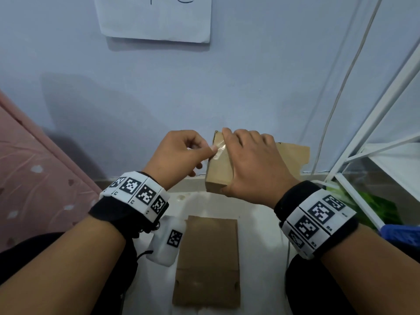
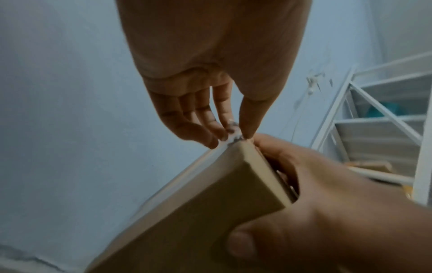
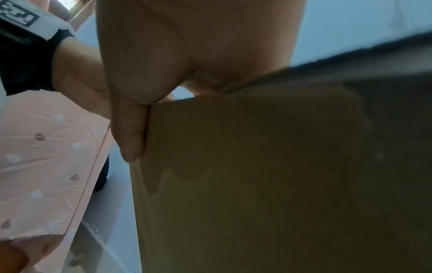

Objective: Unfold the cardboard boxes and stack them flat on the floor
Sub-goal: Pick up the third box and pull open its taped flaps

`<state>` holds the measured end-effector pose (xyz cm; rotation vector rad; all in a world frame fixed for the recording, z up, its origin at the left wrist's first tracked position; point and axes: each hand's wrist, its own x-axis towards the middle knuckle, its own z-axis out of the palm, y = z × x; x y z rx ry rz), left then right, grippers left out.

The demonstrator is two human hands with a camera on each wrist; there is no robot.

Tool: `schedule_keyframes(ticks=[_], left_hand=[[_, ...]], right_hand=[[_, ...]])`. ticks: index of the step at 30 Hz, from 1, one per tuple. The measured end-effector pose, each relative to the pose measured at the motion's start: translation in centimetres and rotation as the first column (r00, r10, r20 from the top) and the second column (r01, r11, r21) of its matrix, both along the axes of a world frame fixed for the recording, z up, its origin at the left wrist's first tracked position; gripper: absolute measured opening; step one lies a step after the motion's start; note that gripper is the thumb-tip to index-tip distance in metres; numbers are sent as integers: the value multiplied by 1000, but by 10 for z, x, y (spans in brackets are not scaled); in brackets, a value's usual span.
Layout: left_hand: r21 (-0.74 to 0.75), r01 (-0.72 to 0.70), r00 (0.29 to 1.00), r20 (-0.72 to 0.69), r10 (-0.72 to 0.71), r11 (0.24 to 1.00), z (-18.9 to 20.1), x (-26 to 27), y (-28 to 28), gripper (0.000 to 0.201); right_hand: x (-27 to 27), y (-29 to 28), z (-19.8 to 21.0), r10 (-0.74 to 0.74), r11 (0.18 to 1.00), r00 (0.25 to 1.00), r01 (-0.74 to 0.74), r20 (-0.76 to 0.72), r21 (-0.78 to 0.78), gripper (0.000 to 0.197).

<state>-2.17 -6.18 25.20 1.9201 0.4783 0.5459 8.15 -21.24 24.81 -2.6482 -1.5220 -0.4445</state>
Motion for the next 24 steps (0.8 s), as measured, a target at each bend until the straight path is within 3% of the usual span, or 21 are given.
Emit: schedule_keyframes(ticks=[2,4,8,15,21,24], left_hand=[[-168,12,1000,-18,-15,986,5,-1,-1,15],[-213,17,1000,-18,-21,977,8,-1,-1,16],[-35,55,997,-49,-57,998,2,1,-4,31],[79,76,991,-115,-66,994,0,1,-2,15],[-43,31,993,-112,-36,999,2,-1,-2,12],[-180,33,996,-79,-48,983,6,-1,-2,15]], right_hand=[[-1,0,0,6,999,1000,-6,18,-40,117],[-2,-1,0,4,997,999,-2,36,-72,116],[-3,0,-3,4,996,999,1,53,-89,116],[-4,1,-8,5,995,996,4,89,-102,117],[-1,3,-11,-15,996,998,20,64,-86,116],[3,1,-9,-39,995,999,40,11,-88,118]])
